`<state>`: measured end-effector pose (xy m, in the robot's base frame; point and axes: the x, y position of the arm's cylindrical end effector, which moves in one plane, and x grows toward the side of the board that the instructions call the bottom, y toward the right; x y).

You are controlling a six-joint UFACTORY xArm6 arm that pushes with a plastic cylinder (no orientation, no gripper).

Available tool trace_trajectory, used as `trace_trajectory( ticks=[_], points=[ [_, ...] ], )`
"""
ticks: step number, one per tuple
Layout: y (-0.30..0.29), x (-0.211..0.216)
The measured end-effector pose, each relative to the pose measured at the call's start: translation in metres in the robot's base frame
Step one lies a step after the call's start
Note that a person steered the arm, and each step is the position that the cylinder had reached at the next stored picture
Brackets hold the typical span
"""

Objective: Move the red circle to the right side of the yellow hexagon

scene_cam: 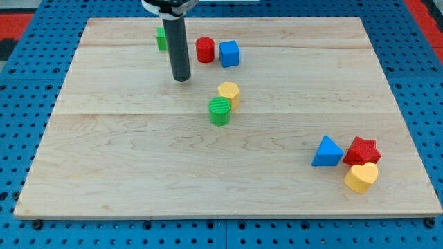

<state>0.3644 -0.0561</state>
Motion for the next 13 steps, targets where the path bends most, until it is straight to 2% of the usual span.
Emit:
trace_trajectory(
  ticks=[1, 2, 3, 4, 6, 7, 12, 13],
  points=[
    [0.098, 0.005],
    [0.168, -0.043],
    [0.178, -0.100],
    [0.134, -0.123],
    [0.017, -0.068],
    [-0.019, -0.039],
    [-0.091, -0.061],
    [-0.122, -0.061]
  ],
)
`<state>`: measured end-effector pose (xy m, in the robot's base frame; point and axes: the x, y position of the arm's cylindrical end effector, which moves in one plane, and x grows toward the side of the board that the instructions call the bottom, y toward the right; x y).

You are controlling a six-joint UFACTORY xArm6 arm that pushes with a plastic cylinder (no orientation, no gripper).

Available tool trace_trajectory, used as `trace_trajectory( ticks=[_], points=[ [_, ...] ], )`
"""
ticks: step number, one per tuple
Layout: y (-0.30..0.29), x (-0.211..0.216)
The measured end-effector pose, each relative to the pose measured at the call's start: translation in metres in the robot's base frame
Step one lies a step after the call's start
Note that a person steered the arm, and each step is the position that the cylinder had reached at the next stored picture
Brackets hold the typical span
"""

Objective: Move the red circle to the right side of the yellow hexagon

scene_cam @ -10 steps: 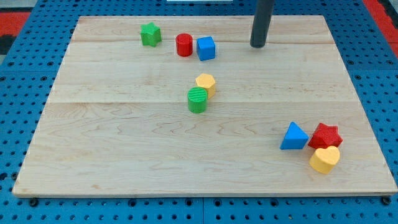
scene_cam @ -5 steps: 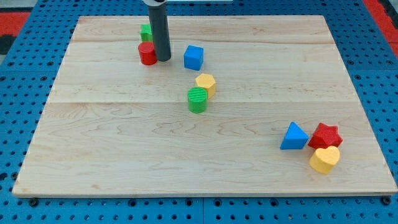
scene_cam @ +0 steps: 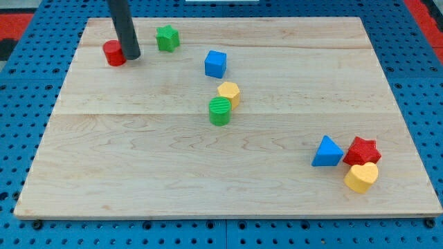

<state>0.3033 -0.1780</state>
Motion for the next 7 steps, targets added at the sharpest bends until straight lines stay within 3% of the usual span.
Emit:
trace_trajectory(
  ticks=[2, 5, 7],
  points=[
    [0.009, -0.021],
    [-0.036, 0.011],
    [-0.088, -0.031]
  ],
)
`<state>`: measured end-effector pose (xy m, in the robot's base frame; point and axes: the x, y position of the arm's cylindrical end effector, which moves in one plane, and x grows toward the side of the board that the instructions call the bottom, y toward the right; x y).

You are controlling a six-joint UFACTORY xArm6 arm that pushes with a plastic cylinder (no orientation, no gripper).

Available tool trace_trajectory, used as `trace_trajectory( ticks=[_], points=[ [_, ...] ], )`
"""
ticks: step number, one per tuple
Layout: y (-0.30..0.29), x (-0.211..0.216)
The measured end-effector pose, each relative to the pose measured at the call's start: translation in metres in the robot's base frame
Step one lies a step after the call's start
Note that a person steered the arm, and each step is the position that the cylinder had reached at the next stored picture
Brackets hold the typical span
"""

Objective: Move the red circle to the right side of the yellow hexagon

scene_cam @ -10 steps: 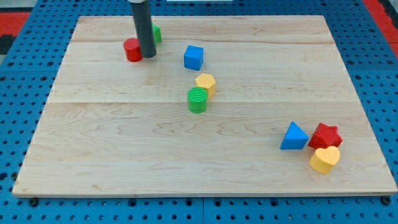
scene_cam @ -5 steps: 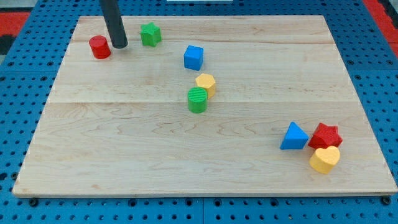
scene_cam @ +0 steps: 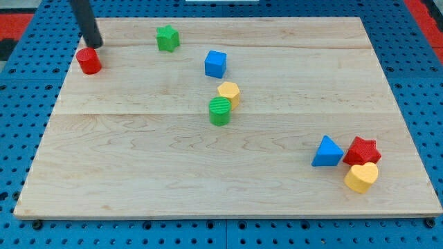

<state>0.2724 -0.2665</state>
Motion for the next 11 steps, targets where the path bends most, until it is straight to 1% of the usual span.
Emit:
trace_trajectory(
  ticks=[1, 2, 3, 5, 7, 8, 9, 10, 11],
  points=[
    [-0.012, 0.032],
    [0.022, 0.069],
    [0.070, 0.095],
    [0.191, 0.095],
    [0.220, 0.079],
    [0.259, 0.076],
    [0.294, 0.082],
    [0.293, 0.097],
    [0.313, 0.073]
  ],
)
